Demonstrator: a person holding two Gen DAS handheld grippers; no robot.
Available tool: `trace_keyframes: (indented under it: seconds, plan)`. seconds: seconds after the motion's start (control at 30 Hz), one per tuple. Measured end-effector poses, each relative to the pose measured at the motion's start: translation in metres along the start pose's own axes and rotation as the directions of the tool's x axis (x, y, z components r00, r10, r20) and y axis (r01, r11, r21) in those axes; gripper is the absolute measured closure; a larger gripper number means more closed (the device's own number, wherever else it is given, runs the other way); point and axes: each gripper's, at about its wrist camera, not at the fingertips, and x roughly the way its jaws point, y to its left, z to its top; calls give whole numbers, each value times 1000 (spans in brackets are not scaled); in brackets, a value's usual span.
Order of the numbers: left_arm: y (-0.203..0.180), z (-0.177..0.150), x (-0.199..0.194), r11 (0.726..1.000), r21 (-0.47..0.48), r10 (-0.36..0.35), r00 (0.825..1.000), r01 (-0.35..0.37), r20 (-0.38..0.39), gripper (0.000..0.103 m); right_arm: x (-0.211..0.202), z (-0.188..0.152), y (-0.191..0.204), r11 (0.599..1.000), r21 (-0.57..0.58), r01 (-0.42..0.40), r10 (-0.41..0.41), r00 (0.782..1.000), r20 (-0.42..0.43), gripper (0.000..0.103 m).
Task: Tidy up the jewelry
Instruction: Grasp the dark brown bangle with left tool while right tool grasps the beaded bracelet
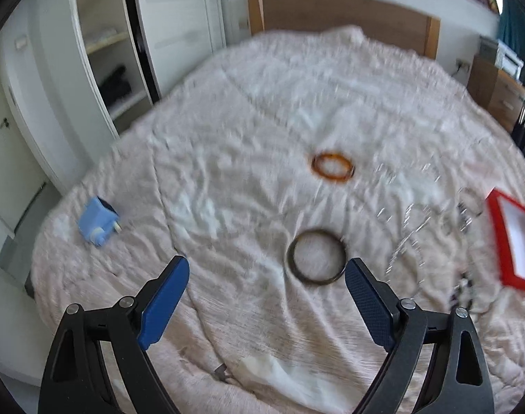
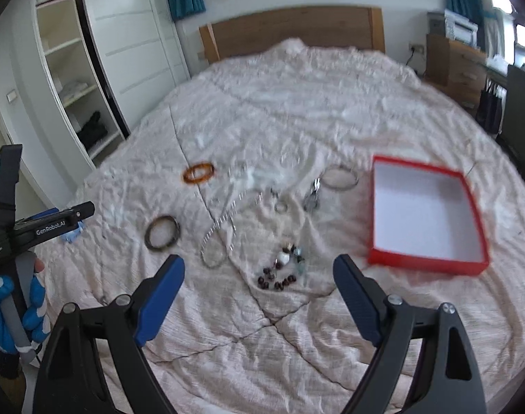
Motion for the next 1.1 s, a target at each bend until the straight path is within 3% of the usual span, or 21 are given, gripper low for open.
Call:
trace_keyframes:
  seconds: [0.13,0.17,0.27,0.4,0.47,0.63,0.7,0.73,0.9,1.0,1.1]
  plan:
    - [-2,0,50,1000,-8,-13,996,12,-90,26,42,-1,-13,1000,24,-10,12,997,-74,40]
    - [-3,1,60,1000,-14,-23,994,21,-106,26,54,-1,-17,1000,29,-8,11,996,-93,41]
    - [-10,2,89,1000,-12,-30,989,29,-145,28,82,-1,-27,999,49,2,4,991,-131,42]
    - [-20,-3,127,1000,-2,-26,977,26,-212,40,113,0,-36,998,63,22,-11,985,-173,42]
    - [-22,-6,139,1000,-9,-27,972,26,-234,41,126,-1,-41,997,77,28,-12,981,-195,42]
    - [-28,-10,149,1000,-1,-16,973,16,-229,43,151,-10,-43,996,84,27,-6,969,-246,42]
    - [-32,-9,152,1000,5,-13,975,15,-224,51,156,-12,-41,997,68,26,-8,968,-250,42]
    - [-35,-8,153,1000,7,-11,975,13,-220,54,156,-13,-41,998,61,26,-10,968,-250,46]
    - [-40,-6,148,1000,19,13,981,-10,-194,91,157,-14,-47,998,61,11,5,967,-255,76]
    - [-39,-6,142,1000,23,12,981,-7,-193,94,152,-16,-52,997,79,-20,40,967,-253,90]
    - [-35,-5,131,1000,27,11,982,-6,-189,95,142,-19,-51,997,65,-41,55,969,-243,93]
